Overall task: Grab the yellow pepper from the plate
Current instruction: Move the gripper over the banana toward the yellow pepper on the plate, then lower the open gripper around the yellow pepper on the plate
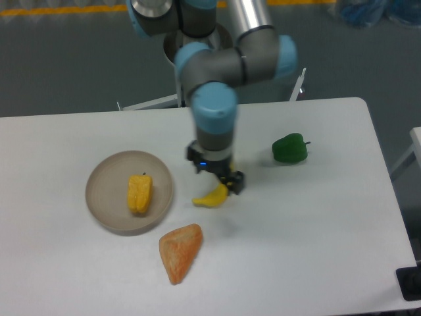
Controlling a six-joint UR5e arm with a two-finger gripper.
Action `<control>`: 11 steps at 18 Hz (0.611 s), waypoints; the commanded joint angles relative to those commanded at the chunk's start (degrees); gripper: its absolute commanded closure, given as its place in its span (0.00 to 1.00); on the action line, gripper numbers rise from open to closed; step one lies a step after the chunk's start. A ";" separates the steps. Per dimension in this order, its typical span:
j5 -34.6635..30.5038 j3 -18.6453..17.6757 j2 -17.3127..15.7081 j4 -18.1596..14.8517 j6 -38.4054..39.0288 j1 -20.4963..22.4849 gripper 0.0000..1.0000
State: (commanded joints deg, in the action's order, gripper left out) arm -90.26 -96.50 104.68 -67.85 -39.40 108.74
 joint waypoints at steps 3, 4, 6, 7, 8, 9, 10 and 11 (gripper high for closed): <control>0.09 -1.15 0.53 0.53 10.80 -3.79 0.00; 0.09 -1.15 0.88 0.61 14.14 -4.49 0.00; 0.09 -1.06 1.76 0.70 18.64 -5.20 0.00; 0.17 -1.06 2.28 0.70 19.53 -5.38 0.00; 0.35 -1.06 2.46 0.70 19.97 -5.82 0.00; 0.79 -1.06 2.98 0.88 21.89 -6.08 0.00; 1.66 -1.06 3.34 1.66 23.56 -6.08 0.00; 2.37 -1.06 3.69 2.97 24.80 -6.17 0.00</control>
State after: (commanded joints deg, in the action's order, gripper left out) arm -87.90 -97.56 108.37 -64.88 -14.60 102.57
